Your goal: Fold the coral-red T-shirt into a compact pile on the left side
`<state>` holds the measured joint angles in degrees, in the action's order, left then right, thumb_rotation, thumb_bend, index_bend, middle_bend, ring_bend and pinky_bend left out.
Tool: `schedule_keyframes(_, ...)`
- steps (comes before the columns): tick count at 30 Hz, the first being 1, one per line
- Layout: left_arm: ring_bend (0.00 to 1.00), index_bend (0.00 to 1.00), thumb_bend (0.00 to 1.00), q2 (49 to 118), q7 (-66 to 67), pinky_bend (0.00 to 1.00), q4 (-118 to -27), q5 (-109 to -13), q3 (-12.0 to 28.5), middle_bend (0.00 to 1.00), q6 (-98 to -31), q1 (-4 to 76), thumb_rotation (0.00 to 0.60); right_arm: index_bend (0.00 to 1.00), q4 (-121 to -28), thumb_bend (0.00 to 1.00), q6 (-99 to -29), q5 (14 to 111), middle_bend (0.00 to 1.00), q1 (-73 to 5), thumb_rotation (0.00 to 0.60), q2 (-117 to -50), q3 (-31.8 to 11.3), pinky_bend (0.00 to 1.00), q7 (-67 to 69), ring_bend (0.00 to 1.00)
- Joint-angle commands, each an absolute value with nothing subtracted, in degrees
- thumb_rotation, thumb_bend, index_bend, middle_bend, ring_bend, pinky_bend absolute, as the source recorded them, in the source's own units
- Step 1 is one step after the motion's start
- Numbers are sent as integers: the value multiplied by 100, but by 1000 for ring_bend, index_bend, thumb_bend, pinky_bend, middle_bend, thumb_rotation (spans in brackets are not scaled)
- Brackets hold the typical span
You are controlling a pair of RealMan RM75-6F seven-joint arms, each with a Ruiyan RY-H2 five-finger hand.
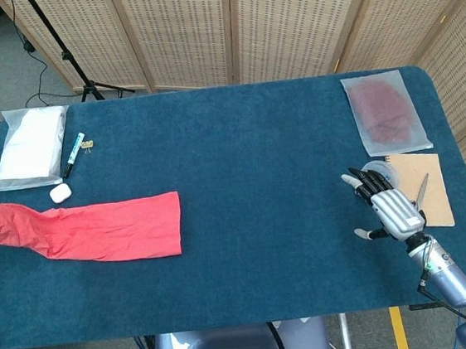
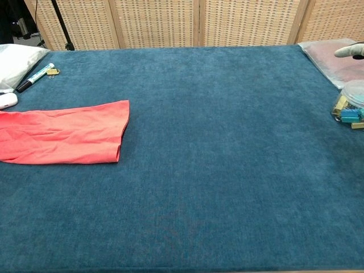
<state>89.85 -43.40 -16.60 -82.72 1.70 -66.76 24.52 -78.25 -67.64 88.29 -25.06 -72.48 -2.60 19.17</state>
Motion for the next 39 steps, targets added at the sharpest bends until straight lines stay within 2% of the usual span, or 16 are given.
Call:
schedule_keyframes(1, 0, 731, 610, 8878, -3685, 0, -2311, -8743, 33, 0, -7677, 2650, 600, 0, -7837, 131, -6777, 8839, 0, -2503, 600, -7232, -260, 0, 1943, 0)
schedule_keyframes(5, 0, 731, 609, 8802, -2831, 0, -2932, -9060, -110, 0, -7850, 2889, 600, 0, -7847, 131, -6782, 8850, 0, -2504, 600, -7211, -258, 0, 1986, 0)
schedule_keyframes(11, 0, 732, 609, 8805, -1697, 0, -3930, -9277, -141, 0, -7509, 3322, 600, 0, -7858, 131, -6787, 8879, 0, -2508, 600, -7191, -246, 0, 2030, 0)
schedule_keyframes(19, 0, 732, 609, 8952, -803, 0, -4679, -9409, -62, 0, -7118, 3775, 600, 0, -7868, 131, -6815, 8873, 0, -2499, 600, -7143, -260, 0, 2114, 0)
schedule_keyframes(26, 0, 732, 609, 9175, -198, 0, -5043, -9455, -80, 0, -6699, 4022, 600, 0, -7856, 131, -6805, 8877, 0, -2505, 600, -7123, -261, 0, 2177, 0)
schedule_keyframes(34, 0, 732, 608, 9574, 284, 0, -5041, -9448, -65, 0, -6314, 4251, 600, 0, -7858, 131, -6810, 8884, 0, -2506, 600, -7105, -259, 0, 2231, 0)
schedule_keyframes(39, 0, 732, 608, 9844, 495, 0, -4973, -9434, 14, 0, -6291, 4358, 600, 0, -7856, 131, -6812, 8877, 0, -2505, 600, -7088, -265, 0, 2272, 0)
